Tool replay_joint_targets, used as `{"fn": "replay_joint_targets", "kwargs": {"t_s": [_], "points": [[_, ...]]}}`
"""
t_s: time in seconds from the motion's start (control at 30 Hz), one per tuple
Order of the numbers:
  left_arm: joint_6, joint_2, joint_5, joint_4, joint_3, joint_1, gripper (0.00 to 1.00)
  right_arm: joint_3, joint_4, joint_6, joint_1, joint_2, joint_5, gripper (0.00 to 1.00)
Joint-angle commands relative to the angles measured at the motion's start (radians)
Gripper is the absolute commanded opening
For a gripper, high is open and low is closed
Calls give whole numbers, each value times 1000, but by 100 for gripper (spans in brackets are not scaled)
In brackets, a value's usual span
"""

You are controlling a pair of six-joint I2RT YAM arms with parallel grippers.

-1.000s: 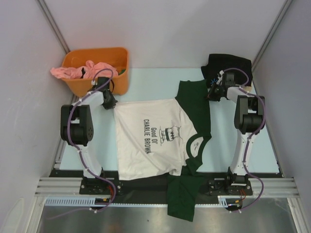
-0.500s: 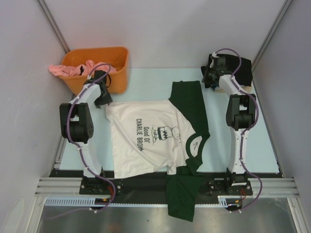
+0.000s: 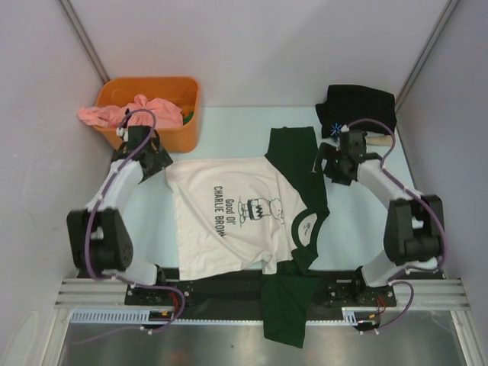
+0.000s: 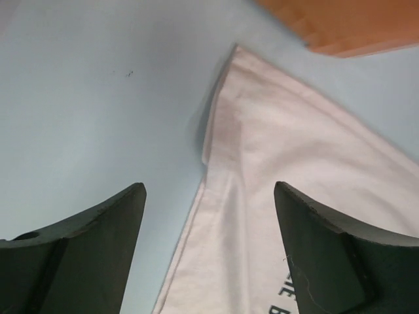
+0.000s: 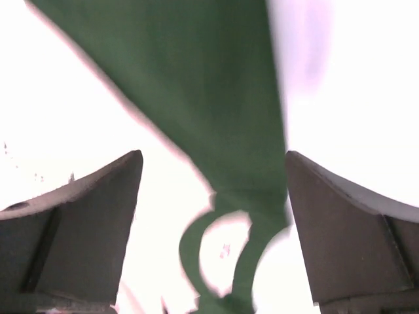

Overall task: Fold and stack the t-shirts
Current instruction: Flatten the tshirt out

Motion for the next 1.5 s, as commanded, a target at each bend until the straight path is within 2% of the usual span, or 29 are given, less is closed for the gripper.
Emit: {"fn": "replay_joint_targets", "kwargs": {"t_s": [0.0,0.13,0.27,0.3,0.43,0.57,0.7,0.8,0.83,0.9,0.93,0.97,1.03,1.1,1.17,1.2,1.23,1.27,1.37,1.47], "points": [[-62,-249,75,39,-166,4,85,-241,-49,171,104,-248,24,94],[-102,-448,151,33,-359,-1,85,-459,-17,320,229,-430,64,93],[-171,-597,174,-25,-484,-28,84,-568,-8,380,258,-502,56,89],[-211,-644,165,-39,-522,-65,84,-582,-13,385,258,-508,56,87],[-301,-743,149,-62,-628,-140,84,-634,-28,420,302,-542,50,81],[-375,-809,123,-76,-719,-221,80,-667,-43,483,425,-557,79,79],[-470,-800,71,-90,-763,-343,77,-719,-36,537,502,-587,114,71],[-509,-783,56,-87,-803,-412,75,-746,-17,555,508,-614,117,53],[-518,-781,54,-84,-814,-441,74,-753,-16,557,508,-623,117,37],[-532,-778,51,-67,-843,-458,71,-756,-8,554,507,-631,145,24],[-533,-774,44,-59,-851,-470,70,-751,-10,554,504,-631,153,12],[-532,-769,42,-53,-857,-473,68,-748,-10,545,498,-633,169,6],[-515,-746,40,-16,-874,-475,59,-734,-22,532,453,-633,182,0],[-495,-725,43,16,-878,-475,34,-731,-25,503,398,-642,179,0],[-470,-683,25,38,-852,-475,10,-725,-34,485,291,-665,165,0],[-466,-670,8,27,-837,-473,5,-724,-45,457,249,-674,159,0],[-463,-654,-12,1,-820,-473,2,-724,-48,442,205,-682,150,0],[-455,-651,-51,-14,-793,-473,0,-719,-56,422,100,-689,133,0],[-455,-682,-105,-56,-754,-469,0,-710,-51,359,-91,-696,72,0],[-408,-726,-122,-65,-739,-388,0,-684,-34,301,-203,-644,38,0]]}}
